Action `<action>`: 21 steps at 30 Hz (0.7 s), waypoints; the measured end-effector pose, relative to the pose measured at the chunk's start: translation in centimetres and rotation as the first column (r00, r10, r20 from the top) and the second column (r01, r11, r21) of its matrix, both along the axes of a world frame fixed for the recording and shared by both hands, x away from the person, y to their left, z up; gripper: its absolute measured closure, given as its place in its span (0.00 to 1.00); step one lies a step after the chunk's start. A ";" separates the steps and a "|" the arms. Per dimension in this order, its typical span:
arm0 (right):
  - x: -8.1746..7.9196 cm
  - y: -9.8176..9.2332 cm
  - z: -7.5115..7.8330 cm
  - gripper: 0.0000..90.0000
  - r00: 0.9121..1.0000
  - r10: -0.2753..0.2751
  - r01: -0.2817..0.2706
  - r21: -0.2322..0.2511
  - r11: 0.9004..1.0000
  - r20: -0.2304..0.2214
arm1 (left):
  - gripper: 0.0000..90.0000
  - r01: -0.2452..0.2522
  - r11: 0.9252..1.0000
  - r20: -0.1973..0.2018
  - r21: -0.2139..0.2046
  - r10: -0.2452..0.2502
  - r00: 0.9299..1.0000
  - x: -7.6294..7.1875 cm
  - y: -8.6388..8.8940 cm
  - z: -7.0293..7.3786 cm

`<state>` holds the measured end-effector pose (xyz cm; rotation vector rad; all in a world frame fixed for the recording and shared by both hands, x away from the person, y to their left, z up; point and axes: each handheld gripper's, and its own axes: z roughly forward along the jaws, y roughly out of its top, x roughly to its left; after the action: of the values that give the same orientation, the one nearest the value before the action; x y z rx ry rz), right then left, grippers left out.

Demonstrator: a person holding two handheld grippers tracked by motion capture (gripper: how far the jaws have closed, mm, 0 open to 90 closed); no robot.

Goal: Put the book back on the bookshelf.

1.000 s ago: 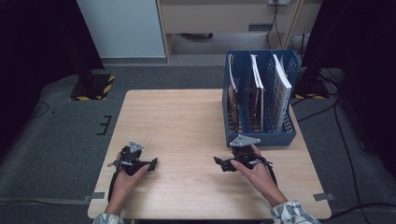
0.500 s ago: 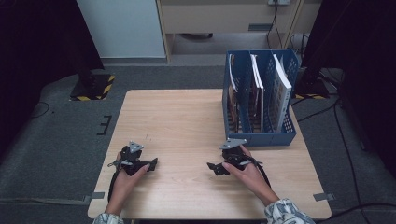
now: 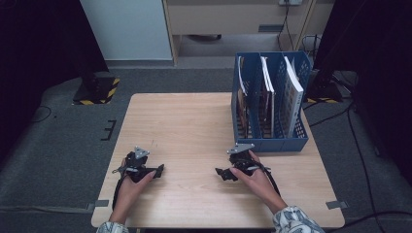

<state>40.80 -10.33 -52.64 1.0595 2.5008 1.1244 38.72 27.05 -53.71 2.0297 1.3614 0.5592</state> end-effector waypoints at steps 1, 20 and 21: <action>0.0 0.0 -0.1 0.08 1.000 0.005 -0.005 -0.004 1.000 0.000 | 0.00 0.000 1.000 0.000 0.000 0.000 1.000 0.0 0.0 0.0; -0.5 1.0 -1.3 0.04 0.998 -0.029 0.034 -0.074 0.997 0.062 | 0.00 0.008 1.000 0.000 -0.001 -0.008 1.000 -0.1 -0.1 0.0; -0.6 1.0 -1.3 0.04 0.998 -0.029 0.033 -0.077 0.997 0.057 | 0.00 0.008 1.000 0.000 -0.001 -0.008 1.000 -0.1 -0.1 0.0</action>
<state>40.24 -9.36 -53.93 1.0281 2.4549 1.0252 38.65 26.99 -53.71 2.0336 1.3524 0.5539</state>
